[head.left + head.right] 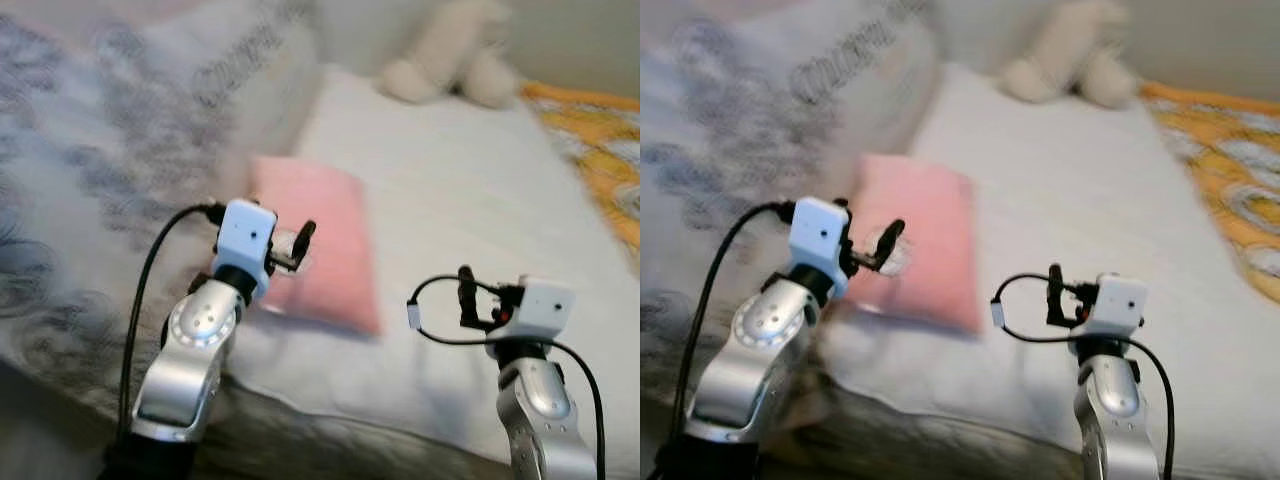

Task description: Clean up the room

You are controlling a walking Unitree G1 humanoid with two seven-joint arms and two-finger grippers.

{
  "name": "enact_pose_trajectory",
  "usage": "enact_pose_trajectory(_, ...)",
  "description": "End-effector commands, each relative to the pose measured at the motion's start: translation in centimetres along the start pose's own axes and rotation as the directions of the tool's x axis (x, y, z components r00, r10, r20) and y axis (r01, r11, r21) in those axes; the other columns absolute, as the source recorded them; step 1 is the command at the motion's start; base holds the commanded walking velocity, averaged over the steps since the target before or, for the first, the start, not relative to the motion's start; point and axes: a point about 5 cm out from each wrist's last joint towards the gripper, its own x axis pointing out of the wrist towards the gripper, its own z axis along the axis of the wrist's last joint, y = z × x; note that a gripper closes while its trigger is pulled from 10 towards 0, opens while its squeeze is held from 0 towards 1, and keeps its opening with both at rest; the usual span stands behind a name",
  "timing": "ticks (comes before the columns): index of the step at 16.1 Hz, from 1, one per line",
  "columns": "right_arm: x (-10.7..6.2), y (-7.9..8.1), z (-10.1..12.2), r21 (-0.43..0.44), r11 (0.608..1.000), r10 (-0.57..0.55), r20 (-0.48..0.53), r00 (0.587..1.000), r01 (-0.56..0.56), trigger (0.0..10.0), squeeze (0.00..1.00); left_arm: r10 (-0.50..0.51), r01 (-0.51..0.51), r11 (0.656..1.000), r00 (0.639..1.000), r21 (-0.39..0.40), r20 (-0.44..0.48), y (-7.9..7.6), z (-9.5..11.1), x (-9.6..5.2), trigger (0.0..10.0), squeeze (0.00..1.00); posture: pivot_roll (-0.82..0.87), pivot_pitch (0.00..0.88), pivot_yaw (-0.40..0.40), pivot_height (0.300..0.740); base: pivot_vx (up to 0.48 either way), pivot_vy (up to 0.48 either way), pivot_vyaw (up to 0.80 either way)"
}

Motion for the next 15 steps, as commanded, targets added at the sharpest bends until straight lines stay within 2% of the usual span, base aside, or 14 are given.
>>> enact_pose_trajectory(1, 0.3, 0.7, 0.0, 0.017, 1.0, 0.014, 0.008, 1.0, -0.015, 10.0, 0.0, 0.028, -0.028, 1.0, 1.0, -0.001, -0.011, 0.8, -0.2, 0.0, 10.0, 0.0, 0.04, 0.001, -0.026, 0.719, 0.48, 0.0, 0.0)
enact_pose_trajectory(4, 1.1, 0.5, -1.0, 0.054, 0.998, 0.012, -0.028, 1.0, -0.011, 10.0, 0.0, 0.073, -0.074, 0.997, 0.997, -0.029, -0.034, 1.3, -0.3, -0.1, 10.0, 0.0, 0.05, 0.018, -0.021, 0.719, 0.141, 0.0, 0.0)
enact_pose_trajectory(5, 2.5, 0.1, -2.2, 0.085, 0.996, 0.006, -0.082, 0.997, 0.001, 10.0, 0.0, 0.085, -0.085, 0.996, 0.996, -0.015, -0.038, 1.7, 0.0, -0.4, 10.0, 0.0, 0.08, 0.061, -0.017, 0.719, 0.0, 0.0, 0.0)
enact_pose_trajectory(7, 3.2, 0.0, -2.9, 0.095, 0.995, 0.001, -0.113, 0.994, 0.01, 10.0, 0.0, 0.091, -0.091, 0.996, 0.995, -0.004, -0.037, 2.1, 0.3, -0.6, 10.0, 0.0, 0.11, 0.084, -0.01, 0.719, 0.0, 0.0, 0.0)
enact_pose_trajectory(10, 4.8, 0.0, -4.7, 0.083, 0.996, -0.01, -0.174, 0.985, 0.025, 10.0, 0.0, 0.107, -0.105, 0.994, 0.993, 0.037, -0.046, 3.5, 1.1, -1.5, 10.0, 0.0, 0.21, 0.171, 0.028, 0.719, 0.0, 0.0, 0.0)
enact_pose_trajectory(11, 5.4, 0.1, -5.8, 0.104, 0.994, -0.014, -0.228, 0.974, 0.039, 10.0, 0.0, 0.106, -0.103, 0.993, 0.993, 0.06, -0.05, 4.0, 1.6, -2.2, 10.0, 0.0, 0.24, 0.194, 0.039, 0.719, 0.0, 0.0, 0.0)
enact_pose_trajectory(13, 5.7, 0.2, -6.4, 0.112, 0.993, -0.014, -0.262, 0.965, 0.045, 10.0, 0.0, 0.11, -0.106, 0.992, 0.993, 0.067, -0.052, 4.2, 1.8, -2.4, 10.0, 0.0, 0.27, 0.203, 0.043, 0.719, 0.0, 0.0, 0.0)
enact_pose_trajectory(15, 6.6, 0.9, -7.3, 0.113, 0.993, 0.008, -0.353, 0.935, 0.034, 10.0, 0.0, 0.142, -0.137, 0.987, 0.988, 0.08, -0.055, 4.8, 2.5, -3.6, 10.0, 0.0, 0.31, 0.23, 0.036, 0.719, 0.0, 0.0, 0.0)
